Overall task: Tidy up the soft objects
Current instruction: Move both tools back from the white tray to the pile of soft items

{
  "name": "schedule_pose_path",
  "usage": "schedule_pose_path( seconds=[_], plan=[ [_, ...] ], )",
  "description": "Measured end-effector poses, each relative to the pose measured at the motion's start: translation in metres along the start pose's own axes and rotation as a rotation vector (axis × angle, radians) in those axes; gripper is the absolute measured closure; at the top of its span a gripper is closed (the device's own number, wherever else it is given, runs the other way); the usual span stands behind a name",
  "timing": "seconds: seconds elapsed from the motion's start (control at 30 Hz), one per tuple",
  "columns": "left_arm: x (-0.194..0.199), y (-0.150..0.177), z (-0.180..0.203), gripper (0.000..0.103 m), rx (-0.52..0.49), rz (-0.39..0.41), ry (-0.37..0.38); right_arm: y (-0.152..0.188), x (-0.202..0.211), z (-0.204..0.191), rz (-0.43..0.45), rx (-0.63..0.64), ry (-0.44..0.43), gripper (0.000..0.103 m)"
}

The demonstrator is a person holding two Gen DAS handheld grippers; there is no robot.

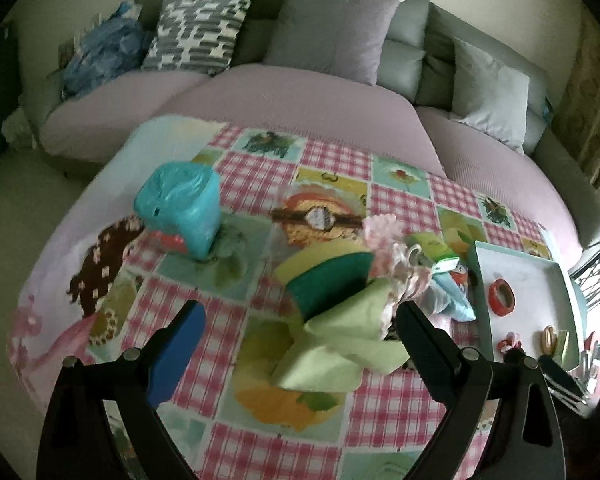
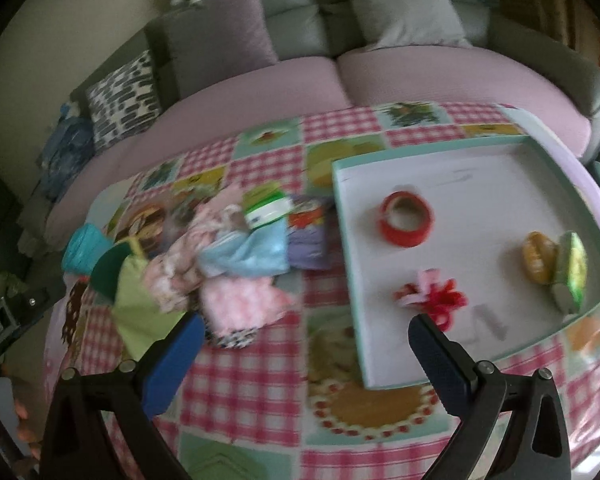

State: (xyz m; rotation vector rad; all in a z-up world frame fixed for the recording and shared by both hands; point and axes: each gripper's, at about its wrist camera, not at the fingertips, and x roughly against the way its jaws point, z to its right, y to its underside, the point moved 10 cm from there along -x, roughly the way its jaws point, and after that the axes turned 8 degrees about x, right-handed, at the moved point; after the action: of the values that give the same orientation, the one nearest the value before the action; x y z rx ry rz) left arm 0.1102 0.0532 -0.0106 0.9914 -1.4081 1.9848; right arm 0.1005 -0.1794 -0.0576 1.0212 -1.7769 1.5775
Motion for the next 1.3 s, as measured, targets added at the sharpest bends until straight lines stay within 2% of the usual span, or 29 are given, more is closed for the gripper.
schedule_pose_path(
  seconds=[0.2,0.3,0.53,0.67,0.87,1.17,1.23,1.3],
  plan=[
    [-0.009,0.014,-0.022,0.007,0.024,-0.055,-0.011,0.011,-0.014,-0.030,-0.044,0.059,-0.023,0.000],
    [-0.018,0.025,-0.026,0.007,0.031,-0.098,0.009,0.017,-0.021,-0.040,-0.068,0.078,-0.040,0.000],
    [-0.042,0.044,-0.028,0.007,0.021,-0.184,0.011,0.023,-0.038,-0.046,-0.105,0.076,-0.056,0.000],
    [-0.052,0.050,-0.026,0.007,0.005,-0.204,0.011,0.025,-0.046,-0.045,-0.123,0.070,-0.056,0.000],
    [-0.063,0.056,-0.025,0.008,-0.019,-0.227,0.010,0.015,-0.048,-0.044,-0.104,0.071,-0.057,0.002],
    [-0.075,0.058,-0.012,0.009,-0.043,-0.255,0.067,0.007,-0.052,-0.045,-0.096,0.068,-0.069,0.009],
    [-0.078,0.058,-0.010,0.016,-0.040,-0.261,0.081,0.006,-0.054,-0.046,-0.100,0.069,-0.072,0.010],
    [-0.081,0.059,-0.007,0.017,-0.037,-0.268,0.098,0.005,-0.055,-0.047,-0.099,0.072,-0.074,0.010]
  ],
)
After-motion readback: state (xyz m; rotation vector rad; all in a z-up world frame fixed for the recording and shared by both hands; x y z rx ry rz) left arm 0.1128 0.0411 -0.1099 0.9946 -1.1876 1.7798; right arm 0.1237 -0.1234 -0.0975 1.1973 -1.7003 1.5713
